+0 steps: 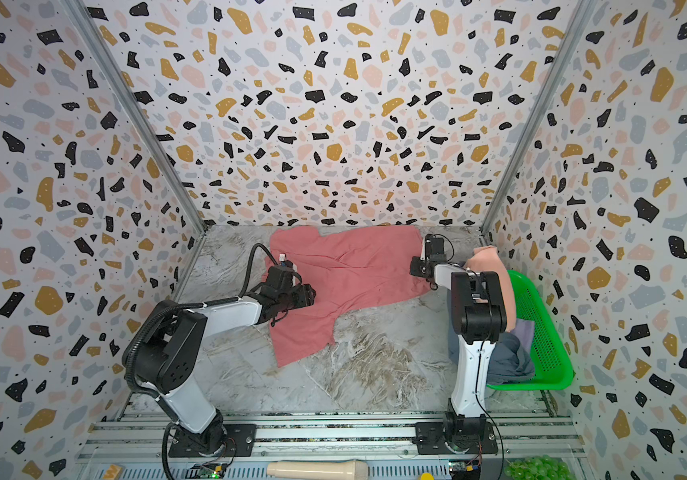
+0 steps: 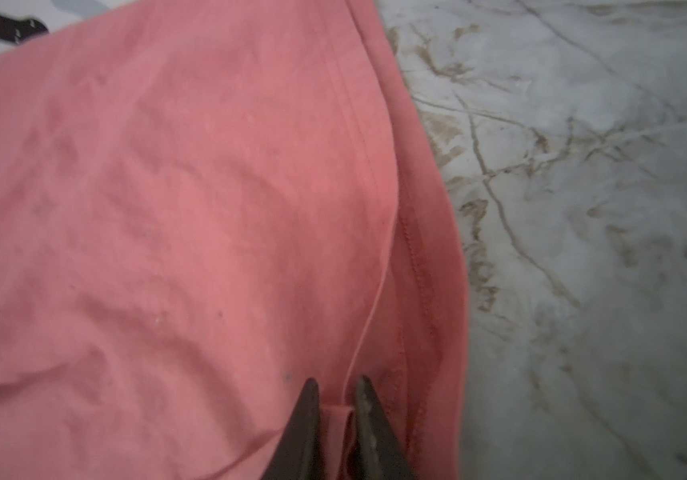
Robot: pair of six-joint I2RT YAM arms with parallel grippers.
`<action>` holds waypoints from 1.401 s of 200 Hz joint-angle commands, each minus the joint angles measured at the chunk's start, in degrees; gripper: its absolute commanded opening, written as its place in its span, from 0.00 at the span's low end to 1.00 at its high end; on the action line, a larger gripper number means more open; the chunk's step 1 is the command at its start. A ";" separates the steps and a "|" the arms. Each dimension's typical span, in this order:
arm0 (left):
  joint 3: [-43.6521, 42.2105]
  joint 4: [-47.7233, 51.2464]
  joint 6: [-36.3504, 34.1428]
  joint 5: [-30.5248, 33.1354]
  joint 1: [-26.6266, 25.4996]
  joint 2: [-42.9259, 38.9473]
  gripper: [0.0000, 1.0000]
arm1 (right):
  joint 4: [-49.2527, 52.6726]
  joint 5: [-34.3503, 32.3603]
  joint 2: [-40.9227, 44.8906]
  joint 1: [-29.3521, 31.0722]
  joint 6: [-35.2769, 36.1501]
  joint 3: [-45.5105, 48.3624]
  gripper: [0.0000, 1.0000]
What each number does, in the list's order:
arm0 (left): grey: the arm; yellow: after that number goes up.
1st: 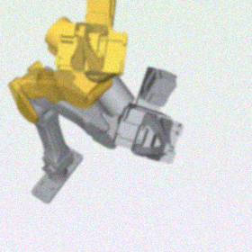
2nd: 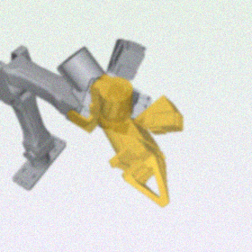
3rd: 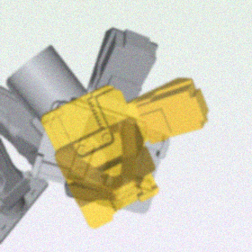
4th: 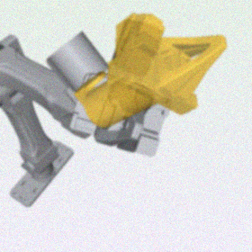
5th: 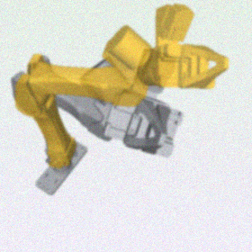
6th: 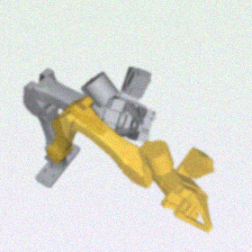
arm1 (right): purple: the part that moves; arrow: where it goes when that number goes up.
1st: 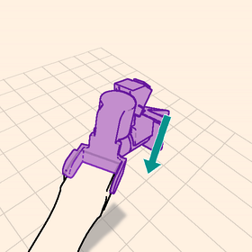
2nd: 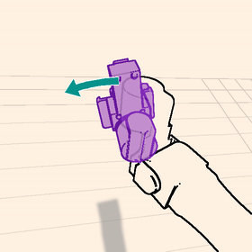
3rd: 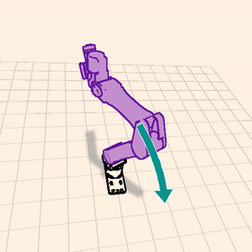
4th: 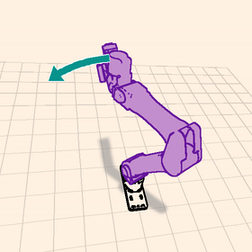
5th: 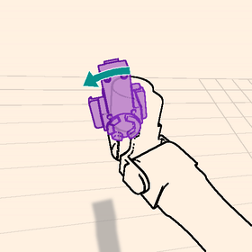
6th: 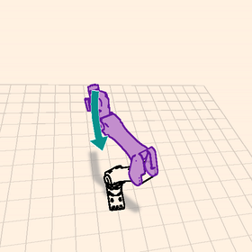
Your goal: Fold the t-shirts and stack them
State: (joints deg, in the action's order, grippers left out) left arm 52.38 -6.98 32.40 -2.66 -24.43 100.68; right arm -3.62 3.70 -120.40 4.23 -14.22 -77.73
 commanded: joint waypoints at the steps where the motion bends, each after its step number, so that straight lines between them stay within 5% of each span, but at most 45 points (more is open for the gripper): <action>1: -0.62 -1.79 1.36 -1.45 1.22 1.09 0.71 | 0.41 -1.99 4.06 0.79 1.15 0.50 0.13; 67: -0.93 0.73 0.39 0.38 2.47 -0.92 0.70 | 0.61 -5.81 30.19 3.42 -0.26 19.38 0.06; 97: -2.17 1.74 -0.01 0.72 4.11 -2.92 0.70 | 10.27 -10.97 42.07 4.23 -8.28 30.20 0.22; 115: -2.21 2.69 -0.65 1.41 4.96 -3.99 0.70 | 14.04 -14.97 49.91 4.91 -13.46 35.11 0.23; 144: -0.87 3.68 -1.61 1.56 5.20 -3.94 0.70 | 16.31 -20.48 56.51 4.87 -13.75 35.56 0.40; 170: 0.08 3.21 -1.58 -1.78 5.26 -2.95 0.69 | 10.79 -15.08 53.45 4.63 -8.44 33.57 0.52; 206: -1.65 4.69 -3.47 -3.42 3.74 -6.06 0.69 | 7.07 -7.19 41.32 4.87 -11.24 29.89 0.64; 255: -3.45 0.78 0.02 -1.39 3.84 -3.08 0.70 | -4.54 -1.81 28.68 5.26 -8.81 28.27 0.62; 280: -2.68 -0.68 1.82 -0.93 4.71 -0.13 0.69 | 0.46 -1.45 21.74 5.66 -5.70 23.17 0.54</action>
State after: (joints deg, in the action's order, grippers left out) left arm 49.65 -4.45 32.10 -4.16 -20.56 97.86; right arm -3.27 0.05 -94.98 9.23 -23.49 -48.99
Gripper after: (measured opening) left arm 0.695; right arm 0.558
